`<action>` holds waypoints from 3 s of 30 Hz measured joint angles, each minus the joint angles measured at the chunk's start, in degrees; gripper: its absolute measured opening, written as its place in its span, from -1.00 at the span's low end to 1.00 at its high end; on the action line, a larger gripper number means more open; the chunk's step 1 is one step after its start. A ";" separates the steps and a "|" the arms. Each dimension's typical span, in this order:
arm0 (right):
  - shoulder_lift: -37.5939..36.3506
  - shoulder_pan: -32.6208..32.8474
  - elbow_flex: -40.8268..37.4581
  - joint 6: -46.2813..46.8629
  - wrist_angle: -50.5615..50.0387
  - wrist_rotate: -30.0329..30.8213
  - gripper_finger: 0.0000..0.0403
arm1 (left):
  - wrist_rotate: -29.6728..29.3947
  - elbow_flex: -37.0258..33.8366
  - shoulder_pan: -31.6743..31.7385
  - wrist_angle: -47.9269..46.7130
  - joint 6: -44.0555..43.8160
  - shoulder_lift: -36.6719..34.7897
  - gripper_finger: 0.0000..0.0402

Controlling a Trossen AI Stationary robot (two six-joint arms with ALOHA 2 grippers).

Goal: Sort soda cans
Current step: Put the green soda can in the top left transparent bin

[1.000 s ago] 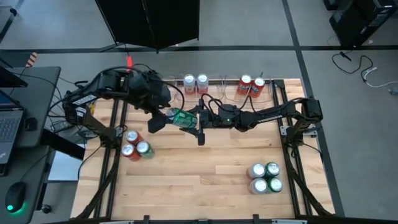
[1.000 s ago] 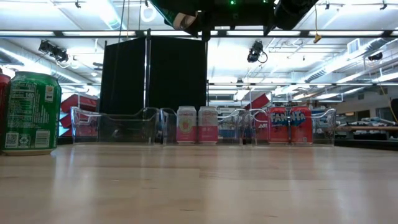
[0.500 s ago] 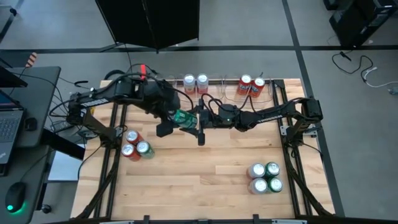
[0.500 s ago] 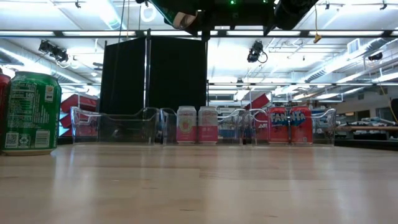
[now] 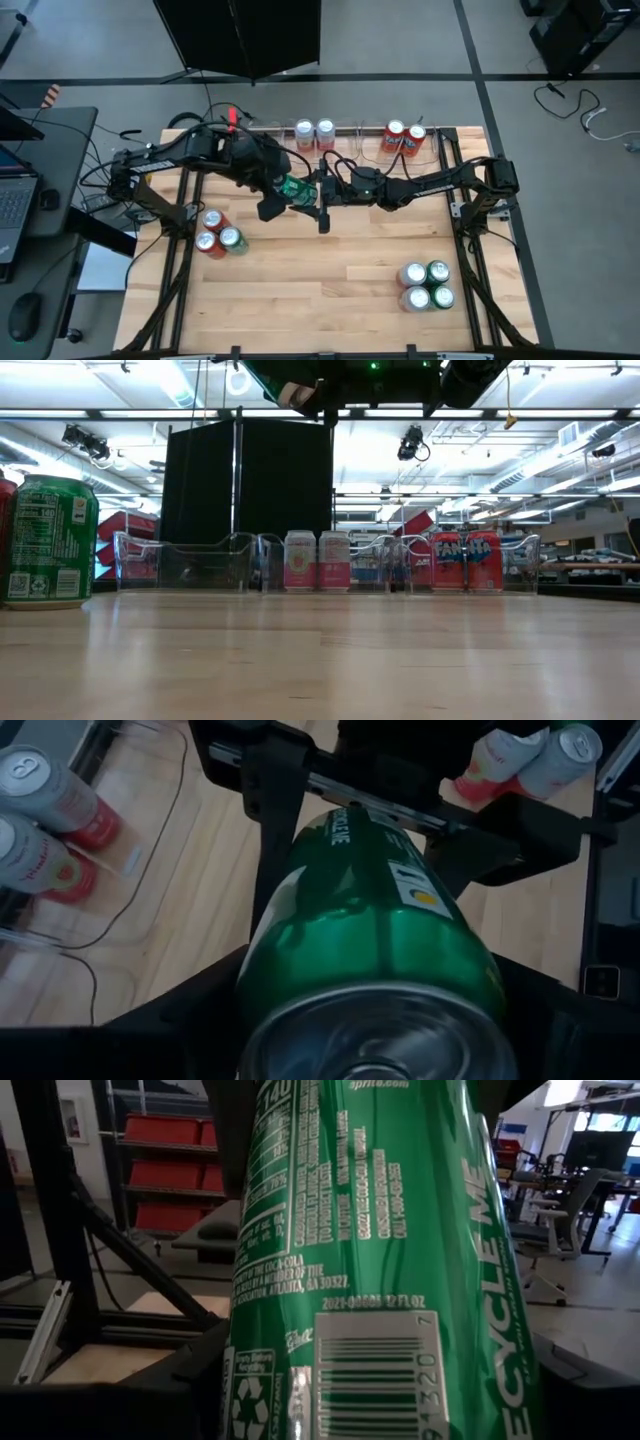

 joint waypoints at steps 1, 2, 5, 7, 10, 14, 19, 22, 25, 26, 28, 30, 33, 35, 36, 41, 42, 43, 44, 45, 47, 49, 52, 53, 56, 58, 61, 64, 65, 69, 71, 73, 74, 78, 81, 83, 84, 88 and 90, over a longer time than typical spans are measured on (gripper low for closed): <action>0.00 -0.01 0.00 -0.02 -0.02 -0.02 0.45 | -0.21 0.04 -0.02 0.22 -0.12 0.02 0.50; 0.00 -0.01 0.00 0.04 -0.03 -0.01 0.46 | -0.17 0.04 -0.01 0.39 -0.19 0.04 0.46; 0.00 -0.01 -0.02 0.22 -0.20 0.01 0.46 | -0.10 0.04 0.00 0.94 -0.30 0.09 0.46; 0.00 -0.05 -0.02 0.24 -0.23 0.03 0.47 | -0.25 0.04 0.00 1.13 -0.33 0.09 0.46; 0.00 -0.08 -0.02 0.22 -0.52 0.86 0.52 | -0.99 0.04 0.07 1.37 -0.67 0.13 0.46; -0.15 -0.22 0.02 0.66 -0.88 2.68 0.60 | -2.06 0.04 0.15 2.06 -1.22 0.19 0.46; -1.88 -1.02 0.11 0.59 -5.57 3.41 0.65 | -3.32 0.04 0.17 1.32 -1.19 -0.46 0.46; -4.09 -1.72 0.11 0.42 -10.14 3.43 0.63 | -3.74 0.04 0.26 1.01 -1.62 -1.63 0.46; -6.48 -2.33 0.13 -0.31 -15.01 4.76 0.59 | -5.01 0.13 0.47 0.15 -2.42 -1.96 0.46; -7.01 -2.44 0.13 -0.52 -16.30 5.23 0.58 | -4.99 0.13 0.68 -0.17 -3.13 -2.10 0.46; -7.98 -2.78 0.11 -1.13 -18.84 5.54 0.55 | -5.29 0.13 1.33 -2.27 -4.20 -2.49 0.46; -8.90 -3.10 0.11 -1.54 -20.70 5.67 0.53 | -5.44 0.11 2.03 -4.81 -4.80 -2.85 0.46; -9.64 -3.56 0.11 -1.64 -23.30 5.72 0.50 | -6.18 0.23 3.78 -5.97 -5.32 -2.58 0.46; -9.60 -3.84 0.09 -1.65 -24.30 5.78 0.49 | -6.24 0.00 4.80 -8.28 -5.35 -2.56 0.46; -9.60 -3.92 0.07 -1.66 -24.80 5.78 0.49 | -6.34 0.01 5.52 -7.80 -5.33 -2.62 0.46; -9.60 -4.47 -0.74 -1.19 -27.06 5.78 0.46 | -7.82 0.08 11.47 -12.71 -5.29 -2.65 0.46; -9.60 -4.52 -1.20 -1.11 -27.01 5.80 0.45 | -8.00 0.08 13.02 -12.89 -5.19 -2.65 0.46; -9.57 -4.52 -1.77 -0.76 -26.35 5.78 0.45 | -8.03 0.08 14.72 -12.90 -4.86 -2.65 0.46; -9.57 -4.52 -2.27 -0.31 -26.02 5.79 0.44 | -8.03 -0.10 16.39 -13.28 -4.80 -2.65 0.46; -9.57 -4.55 -2.83 0.06 -25.55 5.78 0.43 | -8.01 -0.62 18.01 -13.83 -4.52 -2.67 0.46; -9.57 -4.56 -4.12 0.59 -24.38 5.78 0.41 | -7.78 -1.55 21.72 -14.31 -3.14 -2.65 0.46; -9.55 -4.56 -5.69 1.40 -22.16 5.78 0.39 | -7.41 -3.04 25.62 -13.89 -1.75 -2.66 0.46; -9.53 -4.56 -7.81 2.47 -19.41 5.77 0.36 | -7.05 -6.65 31.55 -13.70 0.02 -2.67 0.46; -9.53 -4.56 -8.43 2.84 -18.50 5.76 0.36 | -6.97 -8.09 33.32 -13.13 0.87 -2.67 0.46; -9.53 -4.52 -10.19 3.36 -16.21 5.74 0.34 | -5.95 -13.11 38.31 -10.40 3.00 -2.67 0.46; -9.53 -4.52 -10.98 3.71 -15.25 5.72 0.32 | -4.53 -16.69 41.68 -8.68 4.31 -2.65 0.46; -9.53 -4.52 -11.46 4.31 -14.69 5.70 0.31 | -2.27 -21.95 46.44 -6.04 5.91 -2.65 0.46; -9.49 -4.43 -11.76 4.34 -14.63 5.66 0.31 | -1.94 -26.64 50.97 -3.01 7.48 -2.65 0.46; -9.49 -4.34 -11.76 4.34 -14.59 5.67 0.31 | -1.70 -28.07 52.52 -2.06 7.83 -2.65 0.46; -9.49 -3.74 -11.76 4.33 -14.58 5.65 0.31 | -0.51 -32.84 58.29 2.11 9.52 -2.65 0.46; -9.49 -3.40 -11.76 4.33 -14.51 5.63 0.31 | 0.49 -34.55 60.42 3.75 10.82 -2.62 0.46; -9.49 -3.08 -11.76 4.29 -14.42 5.63 0.30 | 1.09 -35.16 60.92 5.95 11.06 -2.55 0.46; -9.49 -3.01 -11.76 4.19 -14.18 5.63 0.29 | 1.20 -35.33 61.04 7.12 11.05 -2.44 0.46; -9.49 -2.81 -11.76 4.00 -13.25 5.61 0.28 | 2.10 -35.61 61.15 8.48 9.83 -1.38 0.46; -9.49 -2.76 -11.75 3.95 -13.19 5.59 0.29 | 2.35 -35.57 61.27 9.80 8.87 0.03 0.46; -9.49 -2.75 -11.74 3.89 -12.91 5.59 0.29 | 2.33 -35.59 61.24 9.86 8.50 1.03 0.46; -9.49 -2.75 -11.75 3.86 -12.86 5.59 0.29 | 2.30 -35.59 61.27 10.36 7.88 1.56 0.46; -9.49 -2.75 -11.74 3.32 -12.85 5.56 0.27 | 2.13 -35.57 62.37 10.84 6.02 4.51 0.46; -9.49 -2.75 -11.75 2.93 -12.83 5.57 0.26 | 2.15 -35.57 62.89 10.92 5.83 6.07 0.46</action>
